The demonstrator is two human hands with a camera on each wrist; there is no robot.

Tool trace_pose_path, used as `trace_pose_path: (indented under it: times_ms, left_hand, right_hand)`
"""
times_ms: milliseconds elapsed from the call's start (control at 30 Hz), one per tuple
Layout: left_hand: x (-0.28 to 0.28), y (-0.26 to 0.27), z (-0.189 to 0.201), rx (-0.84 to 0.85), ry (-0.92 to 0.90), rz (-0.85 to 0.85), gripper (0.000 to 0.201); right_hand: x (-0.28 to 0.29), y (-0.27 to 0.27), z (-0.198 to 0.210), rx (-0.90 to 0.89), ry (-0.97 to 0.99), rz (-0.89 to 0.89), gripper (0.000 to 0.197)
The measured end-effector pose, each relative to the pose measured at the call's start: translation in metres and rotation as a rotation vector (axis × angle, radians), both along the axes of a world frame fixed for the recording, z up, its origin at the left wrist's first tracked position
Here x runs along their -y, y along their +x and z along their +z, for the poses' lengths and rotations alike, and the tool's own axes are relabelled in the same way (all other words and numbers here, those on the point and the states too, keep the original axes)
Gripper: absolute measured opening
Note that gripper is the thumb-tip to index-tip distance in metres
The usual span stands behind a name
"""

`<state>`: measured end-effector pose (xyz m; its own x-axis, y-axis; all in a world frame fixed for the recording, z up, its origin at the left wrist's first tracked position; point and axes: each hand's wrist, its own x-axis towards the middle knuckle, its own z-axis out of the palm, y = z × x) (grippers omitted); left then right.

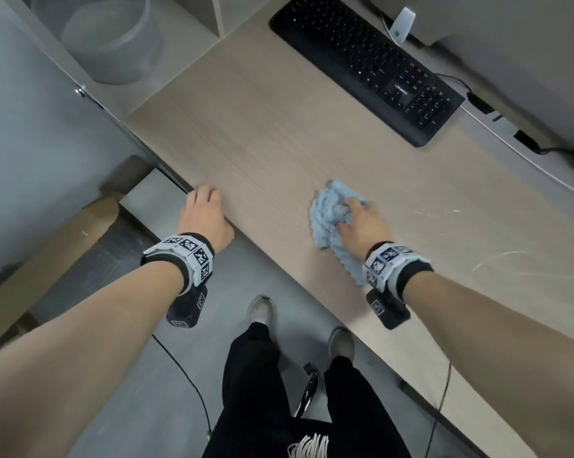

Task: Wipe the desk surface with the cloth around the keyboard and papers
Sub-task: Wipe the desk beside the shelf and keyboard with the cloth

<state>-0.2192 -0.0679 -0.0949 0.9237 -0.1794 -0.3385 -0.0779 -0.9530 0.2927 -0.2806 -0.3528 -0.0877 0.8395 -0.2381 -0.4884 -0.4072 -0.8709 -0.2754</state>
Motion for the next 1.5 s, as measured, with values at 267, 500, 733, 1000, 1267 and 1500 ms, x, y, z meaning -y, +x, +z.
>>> trace_pose_path:
  times_ms: [267, 500, 733, 1000, 1267, 1500]
  left_hand:
    - [0.005, -0.01, 0.005, -0.063, 0.017, -0.01, 0.07]
    - [-0.005, -0.01, 0.007, -0.069, 0.05, -0.088, 0.073]
    - [-0.016, 0.003, 0.005, -0.124, 0.075, -0.129, 0.068]
    - [-0.019, 0.012, 0.008, -0.131, 0.08, -0.157, 0.064]
    - [-0.011, 0.038, 0.013, -0.115, 0.081, -0.174, 0.052]
    - [0.057, 0.07, 0.024, -0.139, 0.099, -0.395, 0.062]
  right_hand:
    - [-0.064, -0.007, 0.003, 0.077, 0.404, 0.21, 0.04]
    - [-0.016, 0.042, -0.002, 0.113, 0.092, -0.068, 0.047]
    - [-0.118, 0.025, -0.01, 0.049, 0.483, 0.336, 0.05]
    - [-0.08, 0.095, 0.006, 0.084, 0.119, 0.113, 0.053]
    - [-0.101, 0.069, 0.0, 0.002, 0.25, 0.209, 0.067]
    - [0.002, 0.025, 0.001, 0.053, 0.083, -0.095, 0.058]
